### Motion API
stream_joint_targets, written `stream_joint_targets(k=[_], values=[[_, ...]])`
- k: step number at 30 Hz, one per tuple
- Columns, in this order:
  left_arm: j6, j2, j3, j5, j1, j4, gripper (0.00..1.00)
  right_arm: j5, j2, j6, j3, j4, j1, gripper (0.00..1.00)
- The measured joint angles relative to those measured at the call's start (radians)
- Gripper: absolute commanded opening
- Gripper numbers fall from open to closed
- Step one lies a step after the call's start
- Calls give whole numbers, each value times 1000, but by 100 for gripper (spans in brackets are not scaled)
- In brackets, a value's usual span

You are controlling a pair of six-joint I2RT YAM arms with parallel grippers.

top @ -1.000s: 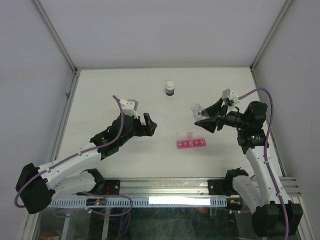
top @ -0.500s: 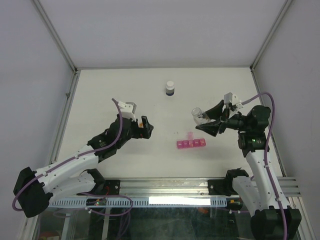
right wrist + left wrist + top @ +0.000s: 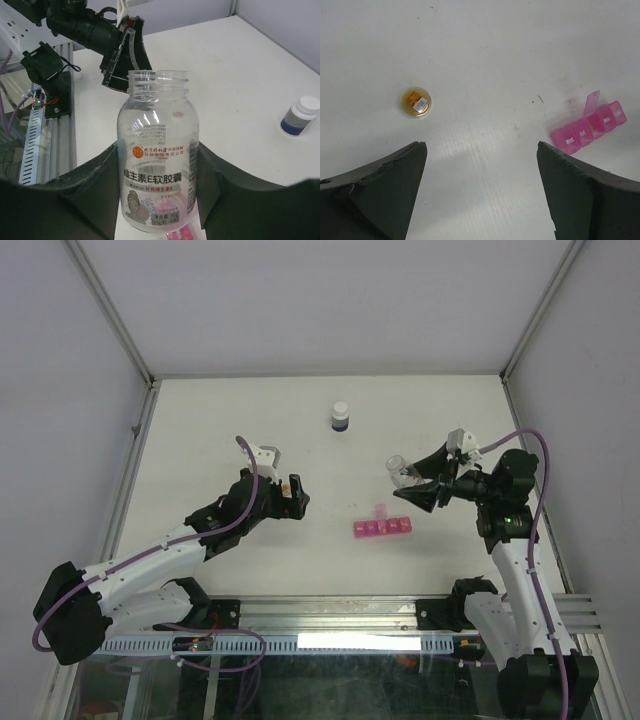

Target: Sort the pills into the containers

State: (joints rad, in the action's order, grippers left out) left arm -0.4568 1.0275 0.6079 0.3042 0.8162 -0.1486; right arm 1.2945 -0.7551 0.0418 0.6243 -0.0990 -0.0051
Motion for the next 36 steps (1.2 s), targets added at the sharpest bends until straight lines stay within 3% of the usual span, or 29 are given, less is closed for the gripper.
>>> stream_joint_targets(k=[21,28,36], values=[[-8,-6,-9,53,0,-45,90,-12,-23,92,0,35,42,0],[-13,205,90,165,-31,-157,82,-50,-50,179,0,117,86,0],[31,522,263,166,-134,-182,77,-71,-19,215,0,154,85,0]])
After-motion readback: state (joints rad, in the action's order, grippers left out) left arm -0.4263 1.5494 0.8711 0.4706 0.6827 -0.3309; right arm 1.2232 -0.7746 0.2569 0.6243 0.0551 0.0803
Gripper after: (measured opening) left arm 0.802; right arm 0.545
